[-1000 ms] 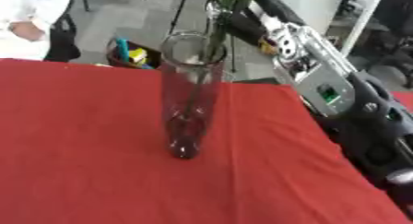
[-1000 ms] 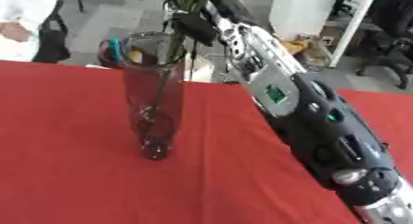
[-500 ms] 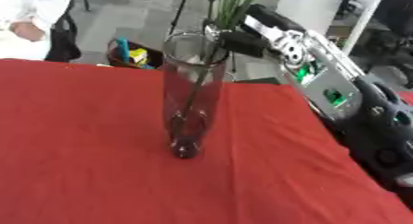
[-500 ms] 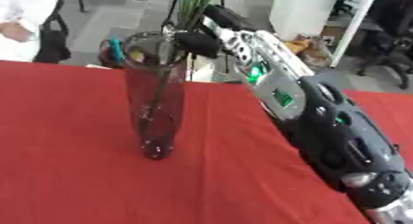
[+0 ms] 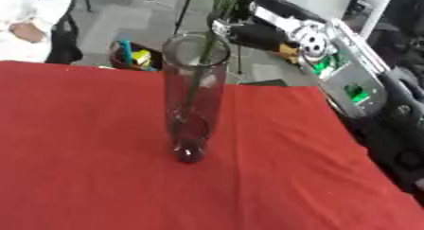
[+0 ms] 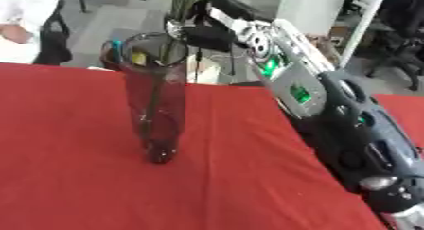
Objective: Arrange flowers into the vase.
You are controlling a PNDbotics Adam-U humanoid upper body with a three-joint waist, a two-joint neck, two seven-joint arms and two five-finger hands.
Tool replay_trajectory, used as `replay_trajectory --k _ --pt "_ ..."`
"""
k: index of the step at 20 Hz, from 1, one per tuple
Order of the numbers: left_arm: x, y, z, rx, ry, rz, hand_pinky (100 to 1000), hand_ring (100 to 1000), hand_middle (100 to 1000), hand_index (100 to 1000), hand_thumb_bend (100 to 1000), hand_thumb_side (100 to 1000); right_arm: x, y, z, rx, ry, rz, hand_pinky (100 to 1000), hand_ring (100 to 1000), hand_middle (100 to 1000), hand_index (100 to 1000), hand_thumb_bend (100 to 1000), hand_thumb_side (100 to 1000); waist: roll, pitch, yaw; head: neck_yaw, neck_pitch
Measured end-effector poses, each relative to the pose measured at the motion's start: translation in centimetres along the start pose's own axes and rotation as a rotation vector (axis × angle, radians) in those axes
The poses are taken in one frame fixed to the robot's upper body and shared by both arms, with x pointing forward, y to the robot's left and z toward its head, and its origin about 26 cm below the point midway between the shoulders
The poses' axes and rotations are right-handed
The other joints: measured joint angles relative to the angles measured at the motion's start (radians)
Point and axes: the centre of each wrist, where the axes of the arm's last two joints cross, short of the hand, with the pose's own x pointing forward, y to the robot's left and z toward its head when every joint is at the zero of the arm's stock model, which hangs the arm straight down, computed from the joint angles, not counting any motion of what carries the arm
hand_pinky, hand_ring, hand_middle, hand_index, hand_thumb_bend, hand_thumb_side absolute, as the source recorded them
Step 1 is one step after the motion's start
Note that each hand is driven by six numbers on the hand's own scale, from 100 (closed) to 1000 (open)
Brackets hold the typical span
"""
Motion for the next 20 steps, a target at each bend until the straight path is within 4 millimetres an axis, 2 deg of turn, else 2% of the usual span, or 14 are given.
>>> replay_trajectory --k 5,20 --pt "0.0 0.0 0.0 0.000 0.000 0.000 742 882 841 869 100 1000 0.0 -0.1 0.2 -0.014 -0.011 -0.010 767 920 788 901 208 1000 0.001 0.000 -0.004 0.000 0.000" --pt "0.0 0.0 0.1 0.005 0.002 -0.001 741 883 842 868 100 1000 -1.9 -0.2 1.6 0.004 0.028 0.001 764 918 786 898 190 1000 0.005 -0.002 -0.014 0.001 0.000"
